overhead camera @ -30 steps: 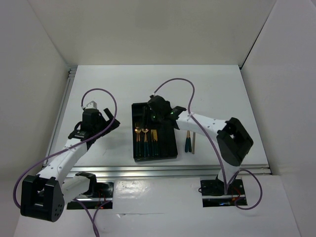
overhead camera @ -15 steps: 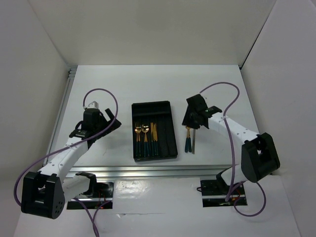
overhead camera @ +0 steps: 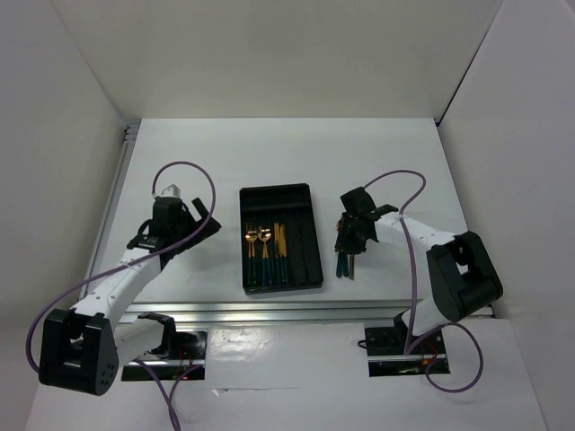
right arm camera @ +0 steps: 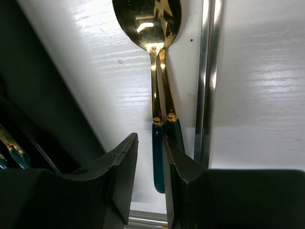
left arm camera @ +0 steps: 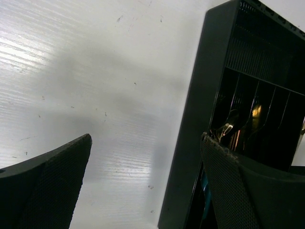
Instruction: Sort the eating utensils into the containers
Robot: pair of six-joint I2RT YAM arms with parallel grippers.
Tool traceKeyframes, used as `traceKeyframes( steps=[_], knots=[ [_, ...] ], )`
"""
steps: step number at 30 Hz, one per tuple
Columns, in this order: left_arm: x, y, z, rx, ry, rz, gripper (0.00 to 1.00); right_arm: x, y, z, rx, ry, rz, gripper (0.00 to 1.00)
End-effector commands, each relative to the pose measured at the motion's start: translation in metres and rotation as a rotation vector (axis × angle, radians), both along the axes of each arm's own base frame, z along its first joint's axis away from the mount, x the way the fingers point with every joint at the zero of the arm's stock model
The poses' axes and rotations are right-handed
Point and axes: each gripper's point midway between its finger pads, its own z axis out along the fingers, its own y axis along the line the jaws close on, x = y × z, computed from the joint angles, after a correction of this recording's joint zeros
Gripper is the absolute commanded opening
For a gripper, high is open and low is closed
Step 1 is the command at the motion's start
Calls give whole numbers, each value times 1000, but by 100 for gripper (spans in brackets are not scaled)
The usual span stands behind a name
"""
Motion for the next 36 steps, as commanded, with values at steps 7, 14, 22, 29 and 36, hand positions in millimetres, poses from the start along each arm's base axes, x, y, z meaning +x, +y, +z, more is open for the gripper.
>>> traceKeyframes(
  steps=[7,14,22,29,36],
  knots=[
    [12,3,7,23,-18,-2,100,9,7,-11,30,-13,20,34],
    [12,5,4,37,-11,-2,100,6,4,-29,-3,42,16,31],
    [14,6,5,43,-12,5,100,-1,-7,-50,-87,137,1,26],
    [15,9,2,44,-3,14,100,-7,-24,-58,-193,198,-29,14],
    [17,12,0,51,-3,17,100,-4,-19,-50,-282,211,-25,0]
  ],
)
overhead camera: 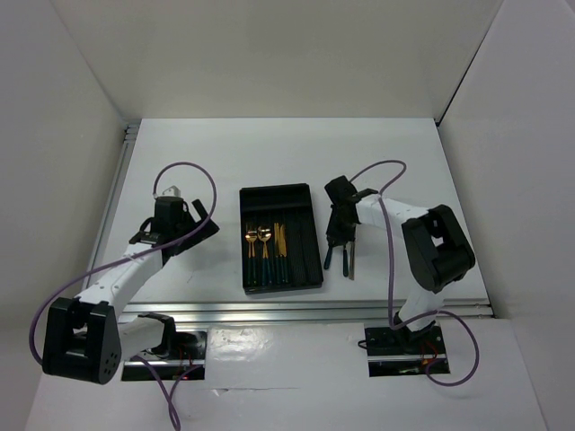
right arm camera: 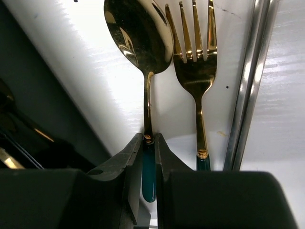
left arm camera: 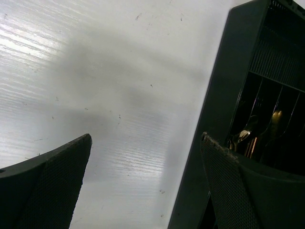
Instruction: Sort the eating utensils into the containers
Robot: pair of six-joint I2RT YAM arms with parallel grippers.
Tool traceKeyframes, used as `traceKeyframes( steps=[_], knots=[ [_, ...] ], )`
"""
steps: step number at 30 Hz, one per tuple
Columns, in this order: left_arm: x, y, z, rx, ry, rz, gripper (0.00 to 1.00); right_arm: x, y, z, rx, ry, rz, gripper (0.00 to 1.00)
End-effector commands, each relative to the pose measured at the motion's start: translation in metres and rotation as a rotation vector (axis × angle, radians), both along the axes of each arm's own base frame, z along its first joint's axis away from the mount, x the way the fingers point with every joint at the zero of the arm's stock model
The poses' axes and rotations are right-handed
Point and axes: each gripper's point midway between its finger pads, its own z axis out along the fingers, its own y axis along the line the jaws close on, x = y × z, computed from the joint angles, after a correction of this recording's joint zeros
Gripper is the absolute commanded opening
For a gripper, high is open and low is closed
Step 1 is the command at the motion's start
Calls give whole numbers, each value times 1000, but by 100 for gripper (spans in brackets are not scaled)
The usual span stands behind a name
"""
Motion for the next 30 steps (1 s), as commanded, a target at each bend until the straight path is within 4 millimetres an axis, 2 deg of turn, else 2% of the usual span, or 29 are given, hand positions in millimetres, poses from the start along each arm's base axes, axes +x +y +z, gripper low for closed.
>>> traceKeyframes(
  steps=[1,2,3,6,9,12,14,18,22,27,30],
  knots=[
    [16,4,16,15,-59,4,100,-30,-35,-25,-244,103,1,0],
    [16,5,16,9,-58,7,100,-27,-38,-13,-260,81,-5,0],
    [16,5,16,9,-58,7,100,-18,-29,0,-243,47,3,0],
    [16,3,17,2,-57,1,100,-6,-27,33,-232,-20,0,0],
    [18,3,18,1,-66,1,100,15,-20,74,-198,-129,-7,0],
    [18,6,21,0,-76,10,100,19,-13,102,-164,-186,20,0],
    [16,6,20,0,-76,10,100,22,2,122,-112,-237,72,0],
    [16,5,20,-6,-75,3,100,22,55,163,79,-380,222,0],
    [18,6,24,-14,-93,6,100,12,95,171,182,-406,320,0],
    [18,4,27,-21,-101,-1,100,-6,145,155,233,-395,452,0],
    [14,5,27,-14,-102,-7,100,-16,167,150,257,-398,503,0]
  ],
)
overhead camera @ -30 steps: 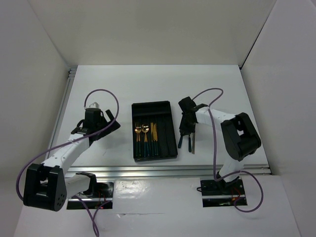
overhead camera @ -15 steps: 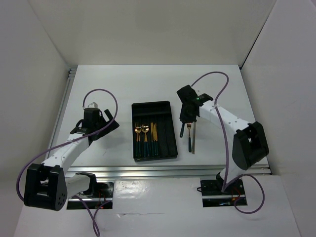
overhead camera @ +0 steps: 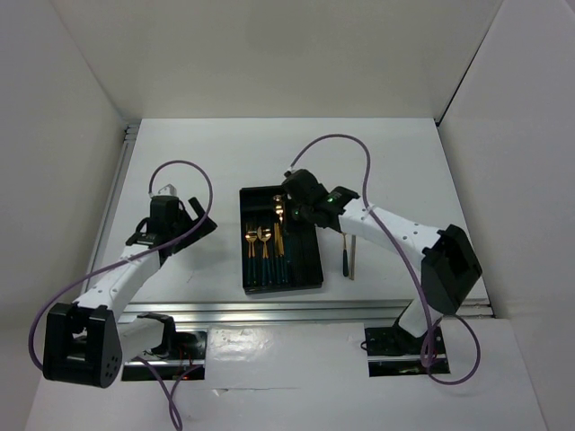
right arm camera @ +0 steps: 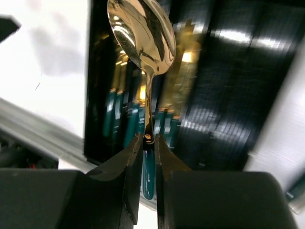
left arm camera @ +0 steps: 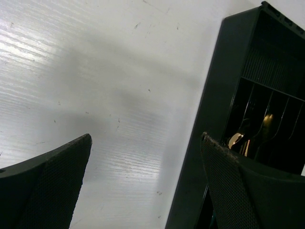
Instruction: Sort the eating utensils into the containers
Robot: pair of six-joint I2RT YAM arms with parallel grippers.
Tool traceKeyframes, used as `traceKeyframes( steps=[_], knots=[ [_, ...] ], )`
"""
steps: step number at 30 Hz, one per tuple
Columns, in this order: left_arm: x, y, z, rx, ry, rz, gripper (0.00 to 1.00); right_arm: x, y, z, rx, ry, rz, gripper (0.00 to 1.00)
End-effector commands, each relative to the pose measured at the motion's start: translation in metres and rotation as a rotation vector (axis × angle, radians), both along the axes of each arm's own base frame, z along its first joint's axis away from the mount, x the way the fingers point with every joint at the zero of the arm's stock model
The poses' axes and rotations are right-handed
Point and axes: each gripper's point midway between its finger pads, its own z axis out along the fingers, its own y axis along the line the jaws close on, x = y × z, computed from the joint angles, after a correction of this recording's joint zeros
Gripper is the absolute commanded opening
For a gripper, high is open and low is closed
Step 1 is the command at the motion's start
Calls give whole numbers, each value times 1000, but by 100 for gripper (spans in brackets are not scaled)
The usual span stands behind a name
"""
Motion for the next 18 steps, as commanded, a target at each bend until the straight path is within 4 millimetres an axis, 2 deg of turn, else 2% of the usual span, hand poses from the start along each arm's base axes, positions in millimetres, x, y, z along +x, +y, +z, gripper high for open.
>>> traceKeyframes(
  steps=[1,2,6,8,9,11,18],
  knots=[
    [11,-1,25,3,-92,-23,100,4,40,18,108,-73,86,0],
    [8,-1,21,4,-83,-23,100,-1,49,16,122,-63,113,0],
    [8,-1,23,3,-92,-23,100,0,56,6,149,-44,112,0],
    [8,-1,23,3,-92,-23,100,1,60,-6,145,-28,118,0],
    [8,-1,23,3,-92,-23,100,-1,64,-4,171,-16,122,0],
    [8,-1,26,2,-101,-23,100,-5,67,-17,174,25,121,0],
    [8,-1,24,3,-92,-23,100,-16,78,-45,182,111,110,0]
  ],
)
